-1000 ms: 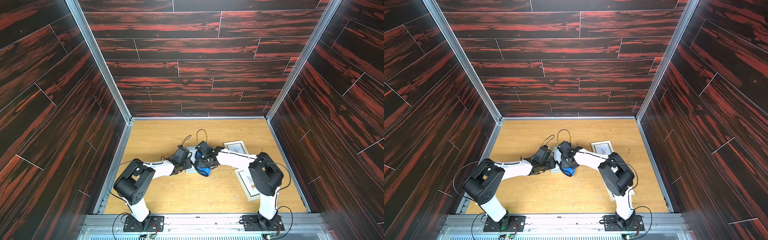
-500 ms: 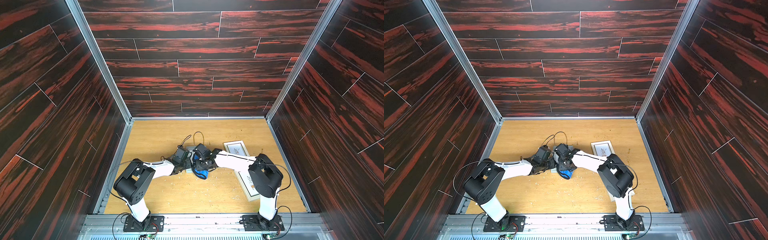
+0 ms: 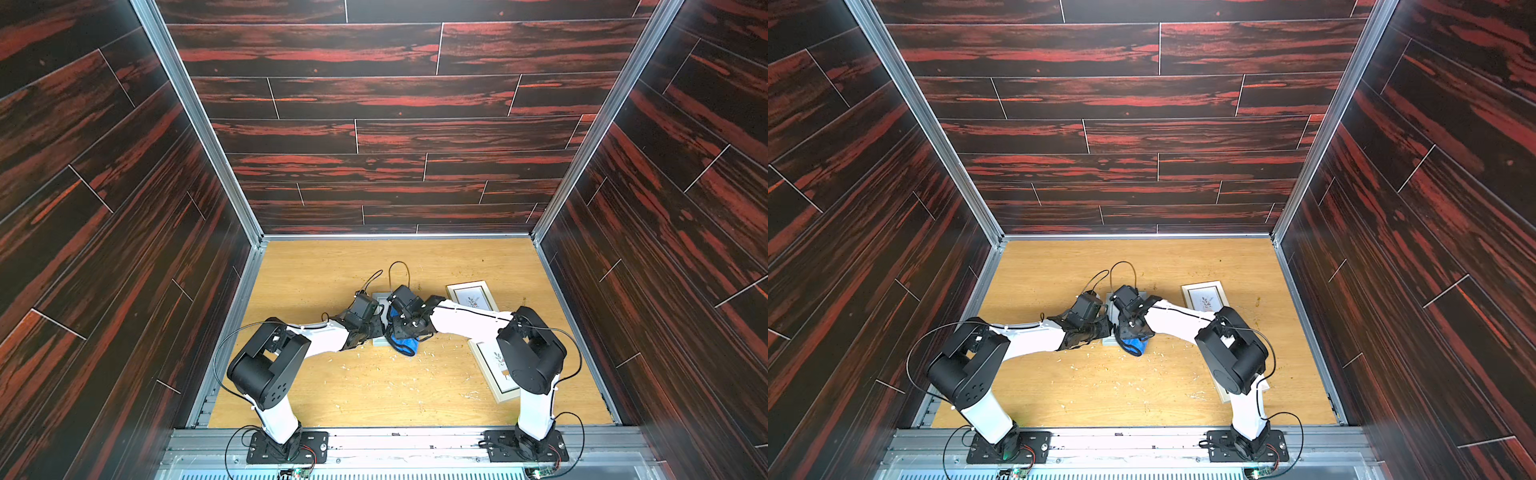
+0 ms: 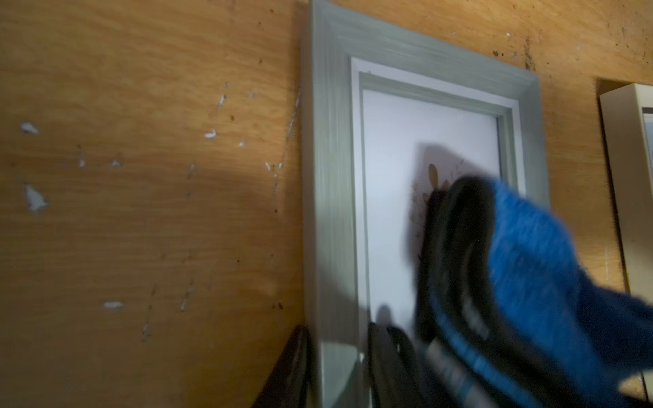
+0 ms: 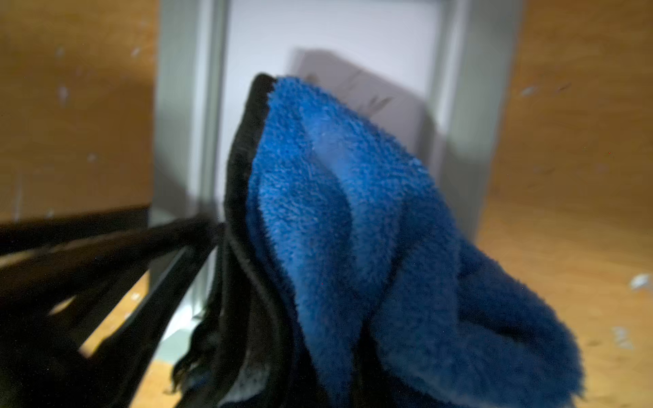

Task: Wipe the picture frame with a cloth
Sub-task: Wipe the dirt from the picture frame.

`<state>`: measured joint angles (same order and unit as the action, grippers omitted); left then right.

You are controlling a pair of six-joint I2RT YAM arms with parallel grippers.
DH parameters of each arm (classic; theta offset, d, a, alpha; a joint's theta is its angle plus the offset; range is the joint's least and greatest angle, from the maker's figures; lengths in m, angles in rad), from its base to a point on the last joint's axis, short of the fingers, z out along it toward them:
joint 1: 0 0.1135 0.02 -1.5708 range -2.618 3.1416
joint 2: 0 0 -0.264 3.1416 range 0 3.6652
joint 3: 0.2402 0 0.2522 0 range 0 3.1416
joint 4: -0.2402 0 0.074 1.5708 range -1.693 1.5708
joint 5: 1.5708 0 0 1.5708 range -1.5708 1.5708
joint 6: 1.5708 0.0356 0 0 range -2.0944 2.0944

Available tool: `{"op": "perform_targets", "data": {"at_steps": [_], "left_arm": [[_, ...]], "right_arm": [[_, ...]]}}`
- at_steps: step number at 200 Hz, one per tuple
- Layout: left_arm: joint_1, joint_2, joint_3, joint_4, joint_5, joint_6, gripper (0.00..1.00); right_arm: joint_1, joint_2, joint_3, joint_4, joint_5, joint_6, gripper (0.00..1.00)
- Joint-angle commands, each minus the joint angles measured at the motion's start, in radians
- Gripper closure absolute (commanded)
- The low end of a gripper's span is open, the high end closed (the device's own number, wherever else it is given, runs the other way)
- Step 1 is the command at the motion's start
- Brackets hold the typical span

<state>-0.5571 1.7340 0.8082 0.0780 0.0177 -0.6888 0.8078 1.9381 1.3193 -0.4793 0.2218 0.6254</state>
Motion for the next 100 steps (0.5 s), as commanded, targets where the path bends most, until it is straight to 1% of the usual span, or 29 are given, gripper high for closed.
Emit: {"op": "perform_targets", "data": {"at_steps": [1,12,30,39,49,62,71,87,100], "left_arm": [[0.009,0.076,-0.075,-0.229,0.014,-0.012,0.77],[0.008,0.075,-0.076,-0.228,0.015,-0.011,0.77],[0.009,0.068,-0.082,-0.222,0.013,-0.014,0.77],[0.009,0.065,-0.086,-0.218,0.013,-0.016,0.77],[0.008,0.066,-0.089,-0.215,0.014,-0.017,0.77],[0.009,0.063,-0.093,-0.215,0.016,-0.017,0.77],[0.009,0.064,-0.093,-0.216,0.016,-0.016,0.77],[0.008,0.06,-0.096,-0.218,0.015,-0.011,0.77],[0.008,0.061,-0.099,-0.216,0.015,-0.012,0.77]], "right_arm": [[-0.073,0.058,0.063,0.001,0.029,-0.04,1.0],[-0.071,0.088,0.118,-0.014,0.031,-0.043,1.0],[-0.054,0.123,0.18,0.014,-0.032,-0.051,1.0],[-0.039,0.147,0.215,0.017,-0.044,-0.057,1.0],[-0.035,0.18,0.266,-0.007,-0.03,-0.058,1.0],[-0.046,0.217,0.317,-0.048,0.019,-0.056,1.0],[-0.067,0.23,0.326,-0.061,0.047,-0.056,1.0],[-0.112,0.224,0.295,-0.055,0.088,-0.059,1.0],[-0.138,0.215,0.271,-0.041,0.089,-0.063,1.0]]}}
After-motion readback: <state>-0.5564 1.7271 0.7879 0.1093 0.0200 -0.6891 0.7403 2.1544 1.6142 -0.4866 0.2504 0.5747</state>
